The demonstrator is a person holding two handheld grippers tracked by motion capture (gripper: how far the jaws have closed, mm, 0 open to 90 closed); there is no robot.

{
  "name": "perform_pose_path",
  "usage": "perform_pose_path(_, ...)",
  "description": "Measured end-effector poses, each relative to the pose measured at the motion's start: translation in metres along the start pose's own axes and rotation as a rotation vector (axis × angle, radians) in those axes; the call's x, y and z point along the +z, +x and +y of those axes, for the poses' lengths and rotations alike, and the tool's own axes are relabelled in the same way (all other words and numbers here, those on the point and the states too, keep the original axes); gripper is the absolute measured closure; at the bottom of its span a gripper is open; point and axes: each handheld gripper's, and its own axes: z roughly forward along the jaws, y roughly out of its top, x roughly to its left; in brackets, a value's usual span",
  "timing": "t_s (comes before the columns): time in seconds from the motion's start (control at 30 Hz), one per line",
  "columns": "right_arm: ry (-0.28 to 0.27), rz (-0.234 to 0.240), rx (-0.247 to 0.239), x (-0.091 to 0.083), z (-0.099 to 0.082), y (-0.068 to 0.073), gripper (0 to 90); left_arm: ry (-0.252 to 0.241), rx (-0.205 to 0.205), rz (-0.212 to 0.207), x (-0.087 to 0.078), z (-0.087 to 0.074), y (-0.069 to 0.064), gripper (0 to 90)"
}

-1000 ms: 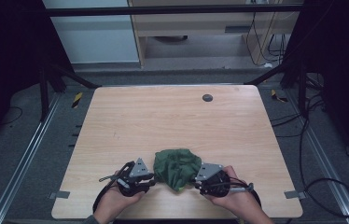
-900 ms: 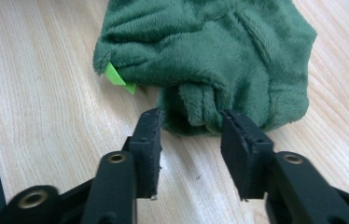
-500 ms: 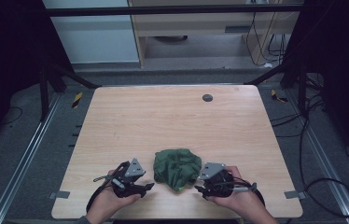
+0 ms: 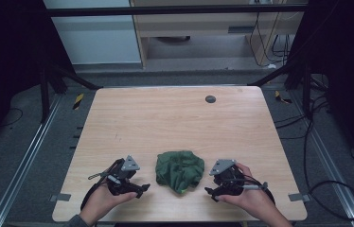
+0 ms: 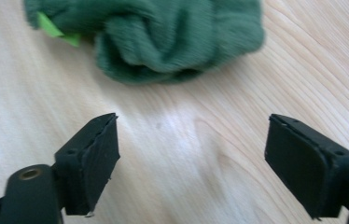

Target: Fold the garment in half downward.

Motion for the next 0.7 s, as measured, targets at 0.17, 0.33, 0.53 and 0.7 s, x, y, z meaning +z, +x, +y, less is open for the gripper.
perform_pose_path(0.17,0.002,-0.020,0.102,0.000,-0.005,-0.019,8.9,0.008,-0.049,0.032,-0.003,-0.007,0.020,11.1)
perform_pose_path(0.33,-0.015,-0.048,0.178,-0.002,-0.014,-0.042,6.2,-0.009,-0.116,0.072,-0.011,-0.018,0.047,8.4)
perform_pose_path(0.53,-0.023,-0.089,0.251,0.003,-0.025,-0.066,6.8,-0.032,-0.202,0.072,-0.012,-0.031,0.078,8.0)
perform_pose_path(0.7,-0.014,-0.115,0.284,0.011,-0.032,-0.080,7.6,-0.021,-0.231,0.126,-0.003,-0.037,0.097,8.4)
